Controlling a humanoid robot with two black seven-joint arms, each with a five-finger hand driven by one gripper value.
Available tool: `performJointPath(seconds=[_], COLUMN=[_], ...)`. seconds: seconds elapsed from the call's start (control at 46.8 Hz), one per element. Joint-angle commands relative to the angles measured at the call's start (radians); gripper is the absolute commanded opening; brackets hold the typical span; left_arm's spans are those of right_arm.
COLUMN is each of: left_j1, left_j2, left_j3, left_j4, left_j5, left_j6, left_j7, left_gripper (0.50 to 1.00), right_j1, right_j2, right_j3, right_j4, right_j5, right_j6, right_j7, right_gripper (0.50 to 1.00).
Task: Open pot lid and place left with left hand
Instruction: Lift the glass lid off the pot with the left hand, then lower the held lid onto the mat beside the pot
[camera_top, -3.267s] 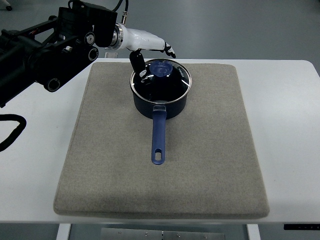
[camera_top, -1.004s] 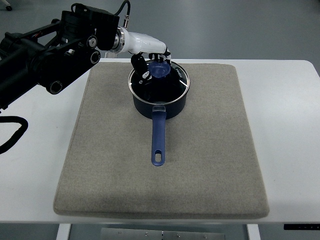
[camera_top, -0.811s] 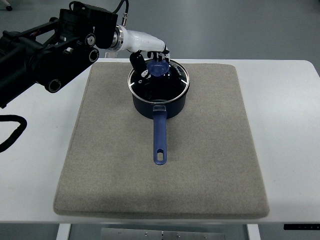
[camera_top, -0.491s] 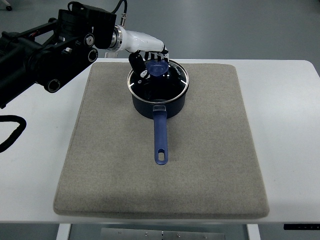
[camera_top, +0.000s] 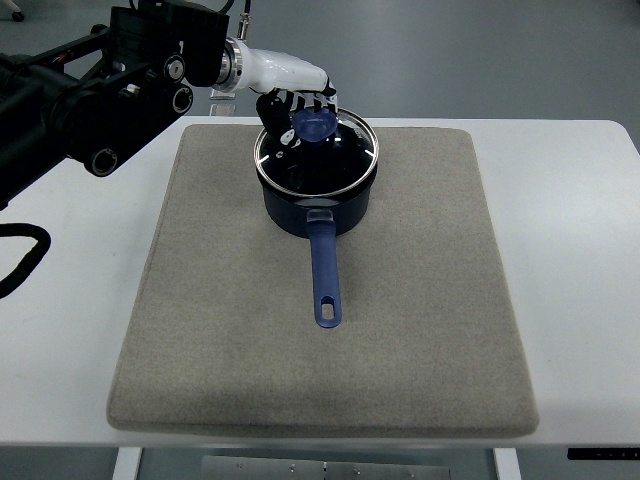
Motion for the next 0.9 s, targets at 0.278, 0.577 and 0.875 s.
performJointPath(seconds=[0.278,0.577,0.875], left_j1=[-0.018,-0.012,0.008], left_j2=[0.071,0.2,0.294], left_j3=[0.0,-0.002,0.001], left_j4=[-0.006,-0.045,-0.046], left_j5=[-0.002,-0.012,-0.031], left_j6=[-0.001,-0.003,-0.003], left_j7=[0.0,-0.001,-0.005], left_gripper=[0.5,0.5,0.5], right_j1=[-0.001,0.0,0.0], right_j2=[0.0,0.0,0.0], right_j3=[0.0,0.0,0.0], right_j4=[0.0,0.0,0.0], right_j5=[0.0,0.0,0.0], right_j6=[0.0,0.0,0.0], right_j7=[0.0,0.0,0.0], right_gripper=[0.917,0.917,0.917])
